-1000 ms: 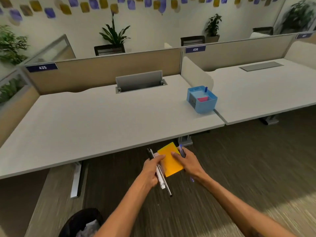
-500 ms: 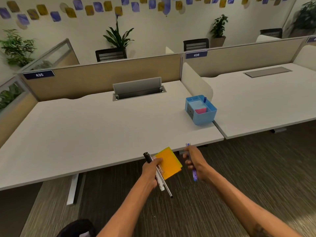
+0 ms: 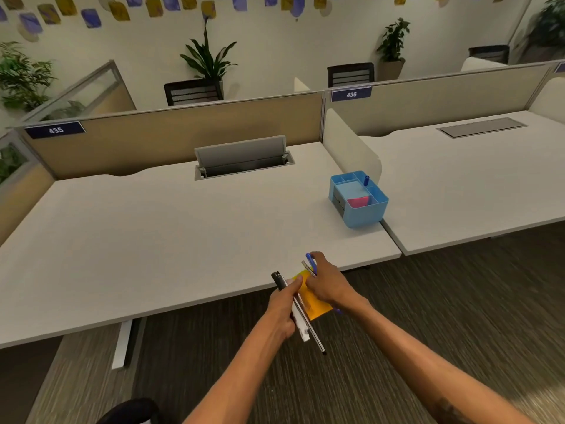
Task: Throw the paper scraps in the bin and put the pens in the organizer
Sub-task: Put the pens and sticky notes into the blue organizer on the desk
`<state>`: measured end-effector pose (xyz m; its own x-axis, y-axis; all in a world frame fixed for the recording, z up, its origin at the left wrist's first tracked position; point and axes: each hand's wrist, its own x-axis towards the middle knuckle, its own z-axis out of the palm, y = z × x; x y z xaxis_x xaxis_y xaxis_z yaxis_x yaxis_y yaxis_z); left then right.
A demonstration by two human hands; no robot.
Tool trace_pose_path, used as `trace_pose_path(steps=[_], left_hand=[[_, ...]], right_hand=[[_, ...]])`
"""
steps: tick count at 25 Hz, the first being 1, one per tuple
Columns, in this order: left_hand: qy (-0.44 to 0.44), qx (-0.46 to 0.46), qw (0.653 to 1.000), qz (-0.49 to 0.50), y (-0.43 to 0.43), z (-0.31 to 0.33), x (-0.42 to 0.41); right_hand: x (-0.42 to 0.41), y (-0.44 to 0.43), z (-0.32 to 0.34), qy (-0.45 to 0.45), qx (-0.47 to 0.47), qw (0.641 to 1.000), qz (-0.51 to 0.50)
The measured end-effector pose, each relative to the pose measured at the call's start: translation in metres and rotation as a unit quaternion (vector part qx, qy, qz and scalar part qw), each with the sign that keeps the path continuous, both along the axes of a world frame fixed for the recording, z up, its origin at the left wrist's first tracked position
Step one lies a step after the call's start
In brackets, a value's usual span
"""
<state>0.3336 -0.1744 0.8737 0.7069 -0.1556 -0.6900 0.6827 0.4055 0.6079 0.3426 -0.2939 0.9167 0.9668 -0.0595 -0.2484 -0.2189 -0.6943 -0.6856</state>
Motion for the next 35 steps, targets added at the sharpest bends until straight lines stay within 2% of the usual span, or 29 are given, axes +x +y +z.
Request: trace_pose_path(steps=[5,9,12,17,22,25,27,31,35], left_hand=[[-0.026,-0.031,0.999,0.002,0.005,0.006,0.039],[-0.021,-0.003,1.0,0.0,0.008,0.002,0.072],[-0.027,0.016,0.999,-0.006,0.011,0.003,0.097],[-0.067,0.039,0.997,-0.03,0.012,0.005,0.136],[-0.118,0.106,0.984,-0.082,0.005,0.006,0.159],[-0.124,0.119,0.981,-0.088,-0.003,0.008,0.17],[-0.122,0.117,0.981,-0.091,-0.013,0.01,0.176],[-0.12,0.132,0.98,-0.083,-0.033,0.01,0.19],[-0.116,0.094,0.987,-0.066,-0.051,0.018,0.202]], right_hand=[[0.034,0.001,-0.003,0.017,0.031,0.999,0.009],[0.07,0.003,-0.002,0.046,0.069,0.997,-0.001],[0.097,0.006,0.0,0.052,0.063,0.997,0.002],[0.137,0.003,0.011,0.055,0.055,0.997,-0.022],[0.156,-0.011,0.021,0.087,0.116,0.987,-0.067],[0.163,-0.024,0.023,0.082,0.082,0.993,-0.03],[0.165,-0.03,0.022,0.056,0.072,0.994,-0.058],[0.178,-0.045,0.023,-0.021,-0.01,0.997,-0.07],[0.198,-0.065,0.03,-0.019,0.015,0.998,-0.06]])
